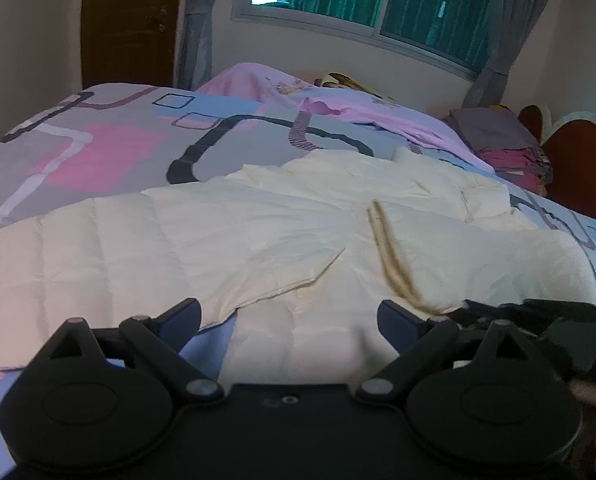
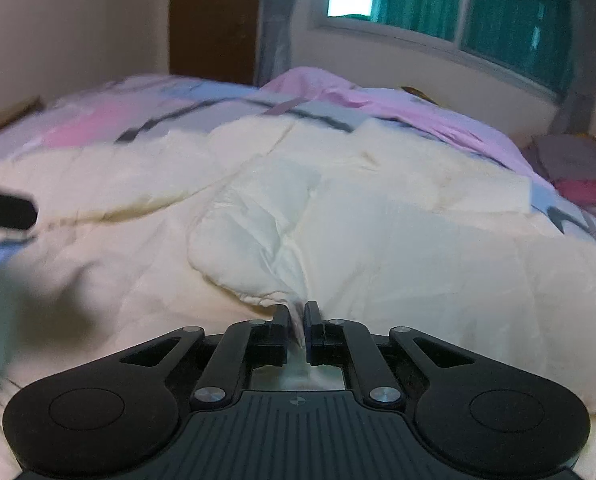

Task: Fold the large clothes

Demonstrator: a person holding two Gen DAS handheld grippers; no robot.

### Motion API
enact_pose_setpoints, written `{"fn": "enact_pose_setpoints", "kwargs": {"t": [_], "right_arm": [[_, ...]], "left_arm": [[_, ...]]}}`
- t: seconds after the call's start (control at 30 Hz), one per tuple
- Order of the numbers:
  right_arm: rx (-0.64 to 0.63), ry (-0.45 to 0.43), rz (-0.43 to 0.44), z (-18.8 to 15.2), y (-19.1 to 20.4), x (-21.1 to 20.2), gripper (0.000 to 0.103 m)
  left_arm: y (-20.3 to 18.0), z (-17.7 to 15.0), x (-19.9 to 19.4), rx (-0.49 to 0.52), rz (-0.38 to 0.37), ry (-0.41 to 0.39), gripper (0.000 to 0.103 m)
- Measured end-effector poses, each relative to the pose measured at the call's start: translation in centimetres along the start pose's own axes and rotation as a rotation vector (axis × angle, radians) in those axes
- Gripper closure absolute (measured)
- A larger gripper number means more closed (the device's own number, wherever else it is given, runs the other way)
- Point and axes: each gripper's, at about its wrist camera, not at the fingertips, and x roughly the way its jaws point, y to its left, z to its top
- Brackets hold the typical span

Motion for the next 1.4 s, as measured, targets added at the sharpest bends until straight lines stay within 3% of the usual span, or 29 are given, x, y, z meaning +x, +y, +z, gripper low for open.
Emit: {"fn": "enact_pose_setpoints", "kwargs": {"t": [0.03, 0.07, 0.17, 0.23, 0.4, 0.5, 0.53, 0.6, 0.63, 0.67, 0.83, 0.93, 1.03, 1.1, 1.17, 1.27, 1.4], "right_arm": [[-0.012, -0.016, -0.014, -0.1, 0.2, -0.6, 0.043], [-0.001, -0.047, -0.016, -0.2, -0.4, -1.6, 0.032], [0.068, -0.092, -0.021, -0.3, -2.6, -3.9, 0.029], [0.132, -0.108, -0.057, -1.0, -5.1, -5.8, 0.051], [0.369, -0.116, -0.206, -3.8, -13.4, -10.1, 0.065], [0.513, -0.098, -0.289, -5.9, -18.5, -11.9, 0.083], [0.570, -0.088, -0.305, -6.7, -20.5, -12.2, 0.090], [0.624, -0.073, -0.319, -7.5, -22.6, -11.8, 0.092], [0.632, -0.069, -0.319, -7.6, -23.0, -11.3, 0.092], [0.638, -0.066, -0.316, -7.7, -23.5, -10.9, 0.092], [0.582, -0.052, -0.279, -7.2, -23.3, -9.2, 0.092], [0.538, 0.029, -0.284, -7.9, -22.8, -6.3, 0.093], [0.515, 0.043, -0.276, -8.2, -22.8, -5.9, 0.092], [0.528, 0.005, -0.270, -8.0, -23.2, -7.2, 0.092], [0.538, -0.050, -0.280, -7.6, -23.9, -8.6, 0.092], [0.544, -0.093, -0.272, -6.0, -25.2, -8.9, 0.092], [0.457, -0.105, -0.235, -2.3, -25.3, -6.1, 0.092]], "left_arm": [[-0.1, 0.1, 0.2, -0.001, -0.014, 0.004, 0.007], [-0.1, 0.2, 0.3, -0.001, -0.027, 0.007, 0.007], [-1.2, 0.5, 1.5, -0.003, -0.092, 0.020, 0.008], [-2.3, 0.7, 2.7, -0.001, -0.149, 0.038, 0.011], [-4.3, 1.4, 6.7, 0.008, -0.217, 0.088, 0.025], [-5.0, 2.0, 8.8, 0.015, -0.225, 0.110, 0.036], [-5.2, 2.3, 9.4, 0.011, -0.237, 0.117, 0.045], [-5.3, 2.6, 10.2, -0.007, -0.269, 0.134, 0.065], [-5.5, 2.8, 10.5, -0.011, -0.278, 0.141, 0.089], [-5.6, 2.9, 10.4, -0.006, -0.276, 0.124, 0.097], [-5.1, 3.3, 7.4, 0.004, -0.225, -0.017, 0.098], [-4.6, 2.8, 8.7, 0.010, -0.186, 0.044, 0.098], [-4.7, 1.9, 10.1, 0.037, -0.163, 0.094, 0.097], [-4.7, 2.1, 9.7, 0.047, -0.131, 0.098, 0.081], [-4.6, 2.4, 8.2, 0.050, -0.051, 0.039, 0.054], [-5.6, 3.3, 6.0, 0.102, -0.032, -0.077, 0.051], [-9.3, 5.0, 7.8, 0.203, -0.104, -0.075, 0.052]]}}
